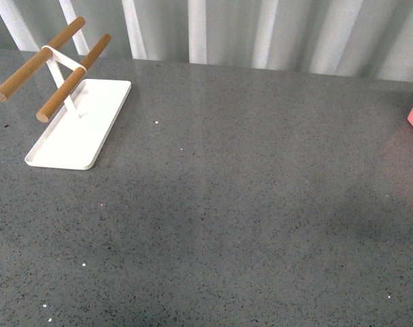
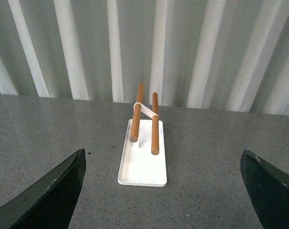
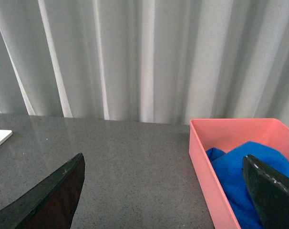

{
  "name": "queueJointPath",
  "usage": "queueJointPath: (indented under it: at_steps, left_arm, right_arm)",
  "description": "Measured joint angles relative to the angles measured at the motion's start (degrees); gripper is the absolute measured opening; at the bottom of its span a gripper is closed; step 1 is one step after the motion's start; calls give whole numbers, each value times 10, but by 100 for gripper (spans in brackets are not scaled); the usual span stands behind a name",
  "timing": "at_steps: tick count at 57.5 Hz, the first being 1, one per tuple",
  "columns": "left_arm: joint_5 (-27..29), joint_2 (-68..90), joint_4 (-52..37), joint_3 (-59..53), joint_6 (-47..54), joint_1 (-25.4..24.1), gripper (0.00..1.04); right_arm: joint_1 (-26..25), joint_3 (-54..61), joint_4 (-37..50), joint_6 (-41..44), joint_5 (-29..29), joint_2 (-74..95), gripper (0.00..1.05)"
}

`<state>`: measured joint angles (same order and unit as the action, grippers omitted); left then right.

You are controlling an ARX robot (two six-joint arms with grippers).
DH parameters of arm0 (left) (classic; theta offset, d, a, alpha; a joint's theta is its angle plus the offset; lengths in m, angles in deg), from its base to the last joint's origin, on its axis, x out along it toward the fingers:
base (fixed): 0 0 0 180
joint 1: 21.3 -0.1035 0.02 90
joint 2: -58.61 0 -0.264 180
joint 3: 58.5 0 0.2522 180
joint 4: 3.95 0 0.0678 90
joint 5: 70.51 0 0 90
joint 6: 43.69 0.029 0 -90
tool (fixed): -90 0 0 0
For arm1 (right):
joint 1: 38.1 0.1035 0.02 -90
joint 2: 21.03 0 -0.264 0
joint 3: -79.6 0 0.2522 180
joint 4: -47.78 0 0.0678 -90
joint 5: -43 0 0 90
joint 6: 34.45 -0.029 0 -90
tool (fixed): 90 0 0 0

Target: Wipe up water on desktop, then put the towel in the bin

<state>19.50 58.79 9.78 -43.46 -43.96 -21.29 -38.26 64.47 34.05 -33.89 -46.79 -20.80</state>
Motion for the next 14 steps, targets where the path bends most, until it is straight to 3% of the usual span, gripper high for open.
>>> queueJointPath:
  at_steps: [14]
  left_arm:
    - [0, 0, 0, 0, 0, 0, 98]
  right_arm:
    - [0, 0, 0, 0, 0, 0, 98]
